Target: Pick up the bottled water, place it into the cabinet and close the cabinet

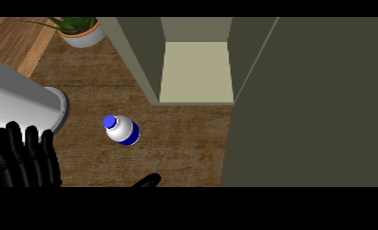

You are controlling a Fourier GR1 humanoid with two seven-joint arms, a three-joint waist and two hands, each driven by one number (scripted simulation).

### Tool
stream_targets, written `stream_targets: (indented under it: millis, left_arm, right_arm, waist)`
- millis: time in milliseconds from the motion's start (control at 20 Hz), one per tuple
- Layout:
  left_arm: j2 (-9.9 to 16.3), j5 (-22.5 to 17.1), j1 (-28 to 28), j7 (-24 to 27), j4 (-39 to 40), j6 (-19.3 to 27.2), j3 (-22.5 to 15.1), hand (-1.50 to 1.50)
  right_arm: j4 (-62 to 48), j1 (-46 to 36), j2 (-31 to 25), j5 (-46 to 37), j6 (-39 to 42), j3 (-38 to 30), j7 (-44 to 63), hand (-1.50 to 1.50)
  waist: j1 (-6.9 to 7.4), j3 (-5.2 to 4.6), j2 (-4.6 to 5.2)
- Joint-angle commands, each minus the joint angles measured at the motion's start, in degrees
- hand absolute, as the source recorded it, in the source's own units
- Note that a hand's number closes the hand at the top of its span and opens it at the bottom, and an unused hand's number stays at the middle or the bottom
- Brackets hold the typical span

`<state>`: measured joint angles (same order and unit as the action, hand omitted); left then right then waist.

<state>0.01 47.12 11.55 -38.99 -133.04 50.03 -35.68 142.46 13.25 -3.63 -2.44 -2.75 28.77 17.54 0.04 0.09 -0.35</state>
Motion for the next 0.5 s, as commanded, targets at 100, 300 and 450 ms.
stream_targets:
  millis: [100, 300, 450]
  left_arm:
    - [1.13, 3.79, 3.06, -1.73, -8.19, -2.05, 1.61, -1.5]
    - [0.01, 3.59, 0.01, -2.94, -3.14, 0.45, 1.84, -1.5]
    - [0.0, 1.67, -0.36, -0.75, -0.3, 0.51, 3.26, -1.5]
  right_arm:
    - [6.67, 2.26, -2.81, -3.9, -0.66, 1.49, 1.09, -1.5]
    - [5.8, 1.72, -3.44, -4.94, -1.77, 2.39, 0.06, -1.5]
    - [3.87, 0.77, -2.42, -6.73, -3.94, 3.69, -0.7, -1.5]
  waist:
    - [-0.09, -0.07, 0.02]
    - [-0.32, -0.07, 0.15]
    - [-0.23, -0.1, 0.18]
